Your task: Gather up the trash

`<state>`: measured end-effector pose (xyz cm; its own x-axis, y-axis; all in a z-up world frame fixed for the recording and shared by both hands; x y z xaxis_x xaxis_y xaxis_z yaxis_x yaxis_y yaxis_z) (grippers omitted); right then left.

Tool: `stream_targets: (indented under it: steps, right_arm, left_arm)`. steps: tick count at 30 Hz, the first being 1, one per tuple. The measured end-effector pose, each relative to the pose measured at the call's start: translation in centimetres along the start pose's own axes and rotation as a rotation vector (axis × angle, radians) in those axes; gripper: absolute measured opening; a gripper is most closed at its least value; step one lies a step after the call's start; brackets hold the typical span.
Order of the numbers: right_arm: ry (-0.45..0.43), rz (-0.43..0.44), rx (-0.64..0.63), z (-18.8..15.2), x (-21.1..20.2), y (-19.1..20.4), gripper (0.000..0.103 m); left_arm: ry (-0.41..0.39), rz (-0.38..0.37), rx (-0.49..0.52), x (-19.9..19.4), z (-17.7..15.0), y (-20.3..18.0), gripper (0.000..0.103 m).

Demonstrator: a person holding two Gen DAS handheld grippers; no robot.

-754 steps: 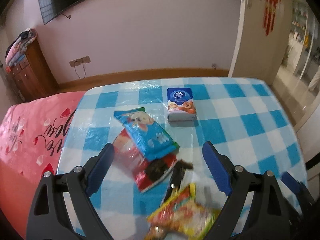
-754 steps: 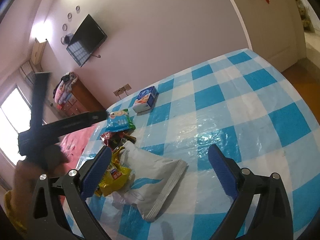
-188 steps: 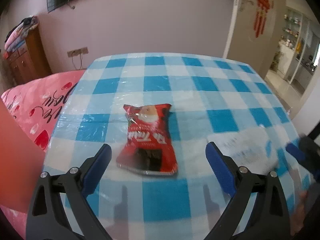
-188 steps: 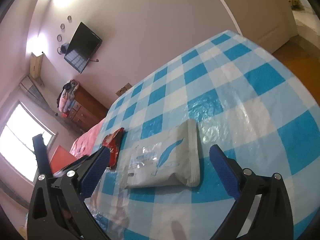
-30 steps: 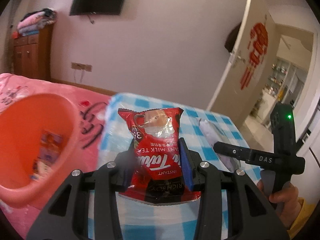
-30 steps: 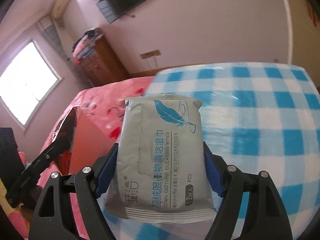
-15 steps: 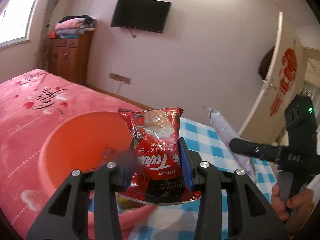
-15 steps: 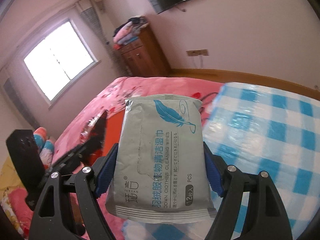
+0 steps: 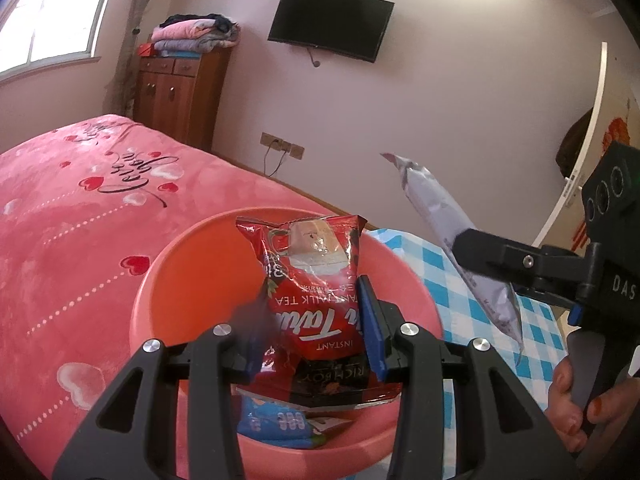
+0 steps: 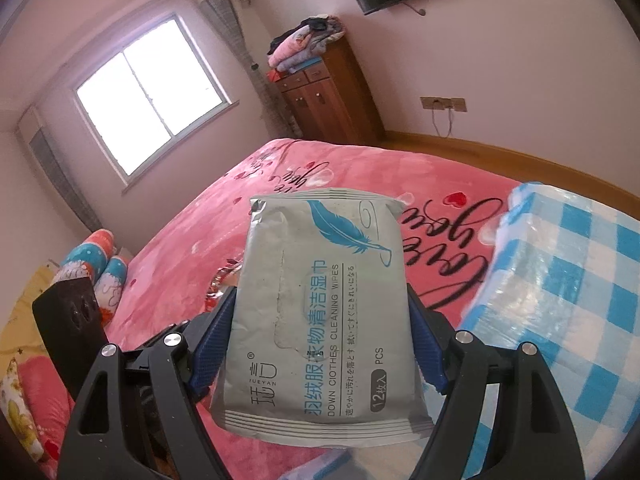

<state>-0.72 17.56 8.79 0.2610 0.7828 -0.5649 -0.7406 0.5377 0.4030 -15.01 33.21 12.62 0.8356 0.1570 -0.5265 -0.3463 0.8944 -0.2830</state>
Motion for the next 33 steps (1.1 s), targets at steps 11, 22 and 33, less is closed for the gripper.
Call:
stream_targets:
  steps: [11, 22, 33]
  right_arm:
    - [-0.059, 0.006, 0.030, -0.9, -1.1, -1.0, 0.089]
    - [-0.140, -0.186, -0.004, -3.5, -5.4, -3.4, 0.092]
    - [-0.186, -0.373, 0.013, -6.2, -8.8, -7.2, 0.092]
  left_arm:
    - [-0.042, 0.089, -0.048, -0.7, 0.1, 1.3, 0.085]
    - [-0.046, 0.082, -0.002, -1.0, -0.3, -0.6, 0.090]
    - [-0.102, 0.058, 0.111, -2.3, -0.8, -5.1, 0.099]
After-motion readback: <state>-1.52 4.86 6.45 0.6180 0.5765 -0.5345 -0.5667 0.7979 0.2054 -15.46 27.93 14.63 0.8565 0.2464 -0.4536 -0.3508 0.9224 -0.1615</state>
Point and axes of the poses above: each gripper's, at about its wrist camera, not at the fingertips, and x roughly the way its jaws point, y to its left, z to its top, the point moved 3 cm from there along x, roughly the way its jaws point, and after that the axes turned 1 degree about z, right-handed, at the moved point
